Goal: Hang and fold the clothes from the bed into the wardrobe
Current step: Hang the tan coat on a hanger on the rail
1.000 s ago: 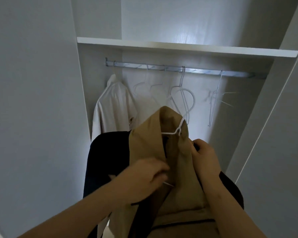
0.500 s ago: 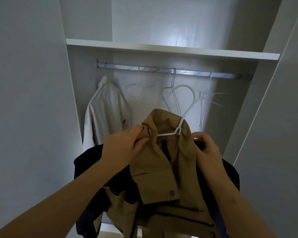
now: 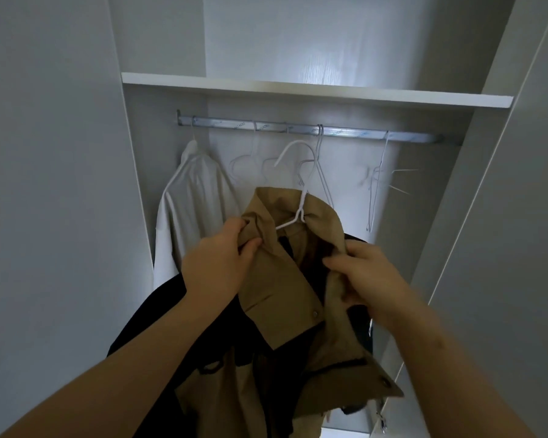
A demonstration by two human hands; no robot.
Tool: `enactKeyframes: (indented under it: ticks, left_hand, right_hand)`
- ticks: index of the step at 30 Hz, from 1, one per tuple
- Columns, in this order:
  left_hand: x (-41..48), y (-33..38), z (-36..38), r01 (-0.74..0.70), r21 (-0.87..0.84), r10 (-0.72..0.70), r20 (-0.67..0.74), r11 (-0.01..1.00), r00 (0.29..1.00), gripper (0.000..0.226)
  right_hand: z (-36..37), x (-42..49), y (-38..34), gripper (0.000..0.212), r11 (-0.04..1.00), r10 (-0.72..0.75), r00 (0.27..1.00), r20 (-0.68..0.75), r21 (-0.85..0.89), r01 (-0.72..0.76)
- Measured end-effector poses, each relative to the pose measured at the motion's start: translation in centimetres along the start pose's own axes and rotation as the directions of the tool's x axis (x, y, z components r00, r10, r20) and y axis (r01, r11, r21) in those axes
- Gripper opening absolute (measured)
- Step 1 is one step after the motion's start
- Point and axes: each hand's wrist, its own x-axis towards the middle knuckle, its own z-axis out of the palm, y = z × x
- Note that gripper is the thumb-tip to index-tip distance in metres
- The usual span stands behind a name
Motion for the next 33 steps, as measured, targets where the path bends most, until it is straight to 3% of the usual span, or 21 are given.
enactKeyframes:
  ticks: [3, 8, 12, 14, 17, 19, 20, 21, 23, 25, 28, 33]
  left_hand:
    - [-0.1, 0.6, -0.2, 0.054, -0.070, -0.050, 0.056, 0.996, 0.997, 0.027]
    - [0.1, -0.1, -1.5, 0.112, -0.169, -0.083, 0.168, 0.979, 0.982, 0.017]
    - [0.2, -0.9, -2.8, 0.136, -0.250, -0.005, 0.463, 0.959, 0.886, 0.048]
    - [0.2, -1.3, -2.8, 0.100, -0.179, 0.001, 0.490, 0.979, 0.872, 0.062]
    - [0.4, -2.1, -2.7, 0.142, -0.139, -0.085, 0.353, 0.980, 0.932, 0.054]
    - [0.4, -2.6, -2.8, 0.135, -0.171, -0.077, 0.306, 0.976, 0.949, 0.043]
    - [0.5, -2.7, -2.9, 0.123, -0.197, -0.058, 0.307, 0.973, 0.950, 0.039]
    - [0.6, -2.6, -3.0, 0.115, -0.228, -0.039, 0.315, 0.967, 0.948, 0.037]
    - [0.7, -2.5, -3.4, 0.113, -0.299, -0.007, 0.333, 0.947, 0.943, 0.037]
    - [0.9, -2.4, -3.4, 0.114, -0.339, 0.008, 0.340, 0.934, 0.940, 0.035]
    - [0.9, -2.7, -2.8, 0.118, -0.323, 0.009, 0.367, 0.939, 0.930, 0.035]
    - [1.1, -3.5, -0.9, 0.173, -0.249, -0.013, 0.536, 0.953, 0.844, 0.022]
  right_hand:
    - [3.0, 0.2, -0.2, 0.007, 0.972, 0.040, 0.994, 0.099, 0.228, -0.061]
    - [5.2, 0.5, 1.8, 0.016, 0.996, -0.012, 0.967, 0.255, 0.093, -0.013]
    - [5.1, 0.6, 2.1, 0.027, 0.996, 0.005, 0.969, 0.247, 0.082, -0.026]
    - [4.6, 0.7, 2.0, 0.033, 0.996, -0.087, 0.976, 0.201, 0.048, 0.079]
    - [3.8, 1.1, 2.1, 0.036, 0.883, -0.414, 0.910, -0.022, -0.255, 0.395]
    - [3.5, 1.4, 2.2, 0.026, 0.728, -0.584, 0.797, -0.156, -0.536, 0.428]
    - [3.3, 1.7, 2.2, 0.025, 0.690, -0.615, 0.766, -0.186, -0.597, 0.409]
    - [3.1, 1.9, 2.2, 0.034, 0.688, -0.607, 0.777, -0.168, -0.601, 0.407]
    - [2.5, 2.5, 2.4, 0.049, 0.740, -0.511, 0.860, 0.001, -0.508, 0.441]
    - [1.9, 2.5, 2.1, 0.036, 0.763, -0.332, 0.934, 0.131, -0.545, 0.348]
    - [1.6, 2.8, 2.3, 0.028, 0.694, -0.212, 0.966, 0.146, -0.673, 0.254]
    - [1.8, 3.4, 2.9, 0.024, 0.775, -0.129, 0.988, 0.085, -0.613, 0.154]
